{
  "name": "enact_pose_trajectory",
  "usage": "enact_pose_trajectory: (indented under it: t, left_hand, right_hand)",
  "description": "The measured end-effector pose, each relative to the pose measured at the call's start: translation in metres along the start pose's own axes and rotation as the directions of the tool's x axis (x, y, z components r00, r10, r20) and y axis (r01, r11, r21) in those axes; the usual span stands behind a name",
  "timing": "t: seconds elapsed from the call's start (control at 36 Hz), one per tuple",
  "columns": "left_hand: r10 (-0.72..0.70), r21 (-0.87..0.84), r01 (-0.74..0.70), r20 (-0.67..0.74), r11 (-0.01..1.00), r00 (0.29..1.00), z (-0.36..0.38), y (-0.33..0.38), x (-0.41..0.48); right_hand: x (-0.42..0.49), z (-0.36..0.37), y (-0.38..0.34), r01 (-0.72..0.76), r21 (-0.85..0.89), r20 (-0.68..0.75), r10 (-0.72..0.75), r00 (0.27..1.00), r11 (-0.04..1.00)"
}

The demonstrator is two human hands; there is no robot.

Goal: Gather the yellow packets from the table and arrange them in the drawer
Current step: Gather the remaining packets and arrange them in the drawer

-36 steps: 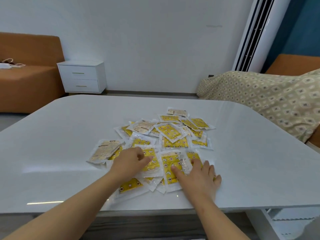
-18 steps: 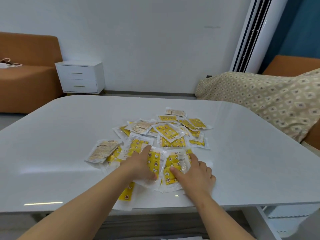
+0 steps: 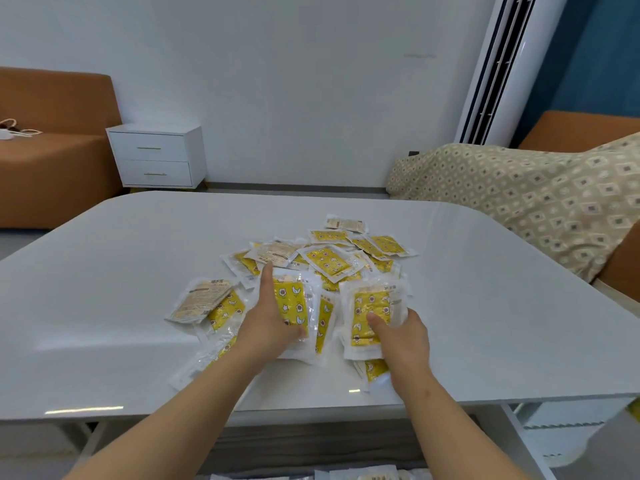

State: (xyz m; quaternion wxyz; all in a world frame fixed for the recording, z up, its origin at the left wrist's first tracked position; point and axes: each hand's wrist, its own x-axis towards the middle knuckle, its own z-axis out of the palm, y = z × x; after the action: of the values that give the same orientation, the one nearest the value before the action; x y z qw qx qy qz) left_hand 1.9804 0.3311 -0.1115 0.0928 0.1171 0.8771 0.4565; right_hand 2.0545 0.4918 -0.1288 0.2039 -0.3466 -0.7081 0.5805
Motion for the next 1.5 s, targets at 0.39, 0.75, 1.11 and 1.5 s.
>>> enact_pose_trajectory:
  t: [0.39,0.75,1.11,1.5]
  left_hand:
    - [-0.105,-0.349,0.116,0.05,0.93,0.993,0.004,0.0,-0.009]
    - [-0.217,-0.671,0.301,0.209,0.678,0.954,-0.013,0.002,-0.012]
    - [-0.202,-0.785,0.41,0.357,0.464,0.912,-0.008,0.001,-0.031]
    - [-0.093,-0.924,0.384,0.381,0.005,0.92,0.009,0.009,-0.038]
  right_hand:
    - [0.004,-0.025,0.004,-0.067,0.433,0.044,0.053,0.998,0.899]
    - [0.004,-0.029,-0.006,-0.144,0.5,0.121,0.095,0.988,0.854]
    - [0.009,-0.032,-0.004,-0.351,0.772,0.36,0.091,0.929,0.53]
    - [-0.023,-0.006,0.0,-0.323,0.714,0.389,0.033,0.921,0.621]
